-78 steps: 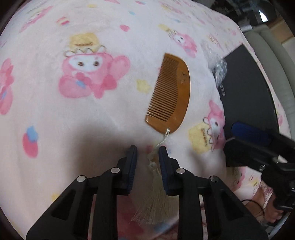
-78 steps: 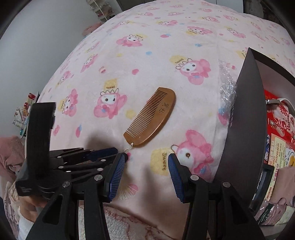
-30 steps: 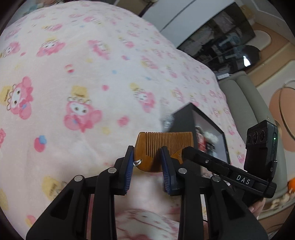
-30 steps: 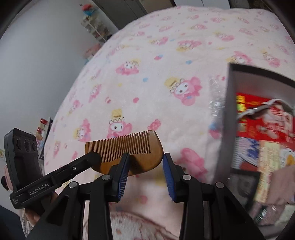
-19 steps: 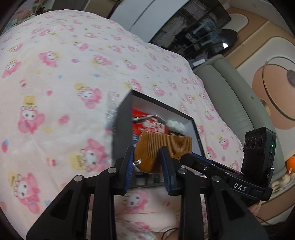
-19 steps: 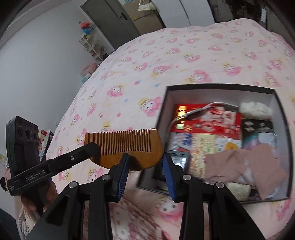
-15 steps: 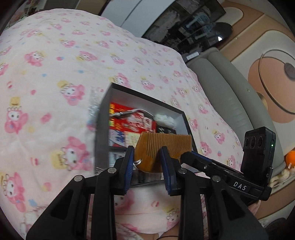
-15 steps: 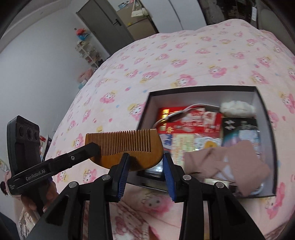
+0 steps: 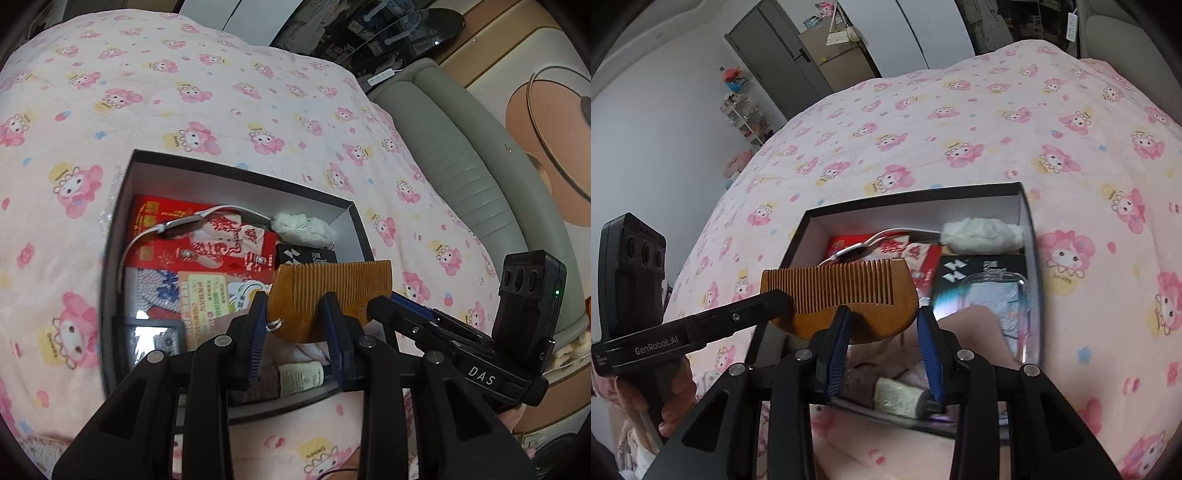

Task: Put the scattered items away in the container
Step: 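Lift the comb with the left gripper and carry it over the box, then lower the comb into the box and open the left gripper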

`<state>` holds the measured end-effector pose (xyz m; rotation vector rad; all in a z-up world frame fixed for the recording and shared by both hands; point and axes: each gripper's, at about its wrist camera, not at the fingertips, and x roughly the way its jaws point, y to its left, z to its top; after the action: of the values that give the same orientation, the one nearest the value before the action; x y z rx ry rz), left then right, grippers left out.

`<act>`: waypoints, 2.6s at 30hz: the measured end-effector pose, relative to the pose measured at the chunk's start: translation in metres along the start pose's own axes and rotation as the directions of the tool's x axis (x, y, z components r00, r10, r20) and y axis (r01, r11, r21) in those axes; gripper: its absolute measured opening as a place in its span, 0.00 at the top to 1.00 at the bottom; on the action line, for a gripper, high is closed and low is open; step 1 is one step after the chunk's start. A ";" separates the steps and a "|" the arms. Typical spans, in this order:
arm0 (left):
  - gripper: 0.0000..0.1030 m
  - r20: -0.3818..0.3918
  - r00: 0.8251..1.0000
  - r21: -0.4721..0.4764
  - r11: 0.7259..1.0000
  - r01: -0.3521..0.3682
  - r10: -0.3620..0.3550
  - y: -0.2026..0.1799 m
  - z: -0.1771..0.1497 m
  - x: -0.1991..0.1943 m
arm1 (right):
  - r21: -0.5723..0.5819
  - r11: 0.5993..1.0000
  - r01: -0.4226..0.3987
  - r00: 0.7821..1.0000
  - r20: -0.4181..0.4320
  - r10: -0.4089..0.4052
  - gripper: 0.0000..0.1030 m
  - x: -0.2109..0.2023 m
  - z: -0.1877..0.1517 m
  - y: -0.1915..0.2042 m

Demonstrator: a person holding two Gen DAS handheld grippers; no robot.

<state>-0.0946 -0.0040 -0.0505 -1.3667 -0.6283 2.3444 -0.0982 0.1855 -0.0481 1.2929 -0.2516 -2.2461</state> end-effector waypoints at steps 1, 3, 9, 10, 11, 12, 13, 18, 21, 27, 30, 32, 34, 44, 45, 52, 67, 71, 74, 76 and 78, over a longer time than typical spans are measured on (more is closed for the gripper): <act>0.72 -0.003 1.000 0.010 1.000 -0.002 0.003 -0.004 0.001 0.004 | 0.012 1.000 -0.005 1.000 0.005 0.005 0.68 -0.001 0.000 -0.005; 0.72 -0.011 1.000 0.024 1.000 -0.001 0.001 -0.011 0.003 0.012 | 0.033 0.999 -0.003 1.000 0.021 0.003 0.68 -0.003 0.000 -0.016; 0.70 -0.066 0.997 0.029 0.999 -0.027 0.029 -0.018 0.002 0.045 | 0.096 0.995 0.005 0.999 0.033 -0.009 0.68 0.002 -0.001 -0.043; 0.70 -0.073 0.996 0.028 0.999 -0.040 0.041 -0.017 0.001 0.049 | 0.098 0.995 0.011 1.000 0.023 -0.014 0.68 0.006 -0.002 -0.045; 0.69 -0.079 0.995 0.030 0.998 -0.052 0.054 -0.016 -0.001 0.052 | 0.101 0.995 0.015 1.000 0.009 -0.016 0.68 0.011 -0.004 -0.047; 0.69 -0.085 0.994 0.031 0.998 -0.060 0.062 -0.014 -0.003 0.054 | 0.109 0.994 0.013 1.000 -0.007 -0.012 0.68 0.016 -0.006 -0.048; 0.69 -0.094 0.994 0.026 0.998 -0.062 0.065 -0.011 -0.005 0.056 | 0.114 0.993 0.012 1.000 -0.019 -0.010 0.68 0.020 -0.007 -0.050; 0.68 -0.127 0.988 -0.004 0.996 -0.086 0.085 0.007 -0.008 0.068 | 0.080 0.996 0.044 0.997 -0.061 -0.040 0.68 0.038 -0.009 -0.045; 0.66 -0.149 0.985 -0.017 0.996 -0.087 0.083 0.014 -0.008 0.077 | 0.036 0.995 0.093 0.994 -0.063 -0.091 0.68 0.045 -0.010 -0.040; 0.65 -0.163 0.982 -0.014 0.995 -0.098 0.094 0.017 -0.009 0.084 | 0.016 0.992 0.124 0.991 -0.052 -0.123 0.68 0.050 -0.005 -0.042; 0.65 -0.163 0.981 -0.013 0.994 -0.105 0.101 0.018 -0.007 0.083 | -0.011 0.989 0.148 0.988 -0.046 -0.148 0.68 0.053 -0.003 -0.036; 0.64 -0.158 0.980 -0.005 0.992 -0.125 0.123 0.019 -0.006 0.083 | -0.035 0.986 0.164 0.985 -0.040 -0.165 0.68 0.055 -0.003 -0.030; 0.64 -0.158 0.977 -0.005 0.989 -0.149 0.146 0.021 -0.005 0.083 | -0.062 0.982 0.176 0.983 -0.040 -0.179 0.68 0.060 -0.003 -0.025; 0.61 -0.263 0.940 -0.012 0.973 -0.229 0.218 0.036 -0.004 0.106 | -0.112 0.972 0.208 0.967 -0.129 -0.222 0.68 0.087 -0.015 -0.020; 0.61 -0.265 0.936 -0.005 0.970 -0.241 0.231 0.035 -0.003 0.105 | -0.100 0.974 0.202 0.968 -0.130 -0.214 0.68 0.086 -0.015 -0.022; 0.61 -0.129 0.944 0.078 0.952 -0.295 0.303 0.014 -0.005 0.077 | -0.088 0.969 0.229 0.973 0.006 -0.230 0.68 0.055 -0.015 -0.014; 0.62 -0.231 0.923 0.104 0.951 -0.292 0.309 0.015 -0.008 0.116 | -0.087 0.973 0.215 0.968 -0.115 -0.224 0.68 0.084 -0.023 -0.019; 0.62 -0.182 0.941 0.075 0.958 -0.276 0.285 0.014 -0.010 0.103 | -0.085 0.975 0.205 0.973 -0.092 -0.213 0.68 0.078 -0.025 -0.018; 0.62 -0.106 0.953 0.105 0.956 -0.274 0.285 0.001 -0.016 0.085 | -0.058 0.979 0.195 0.977 -0.080 -0.200 0.68 0.067 -0.028 -0.019; 0.62 -0.072 0.965 0.113 0.963 -0.244 0.253 -0.006 -0.019 0.072 | -0.049 0.976 0.212 0.975 -0.051 -0.214 0.68 0.055 -0.029 -0.017; 0.61 -0.049 0.970 0.125 0.965 -0.231 0.239 -0.012 -0.022 0.063 | -0.050 0.970 0.238 0.971 -0.010 -0.239 0.67 0.041 -0.030 -0.012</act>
<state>-0.1040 0.0426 -0.0987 -1.5269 -0.3173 2.4632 -0.0931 0.1771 -0.0994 1.3769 -0.0354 -2.4235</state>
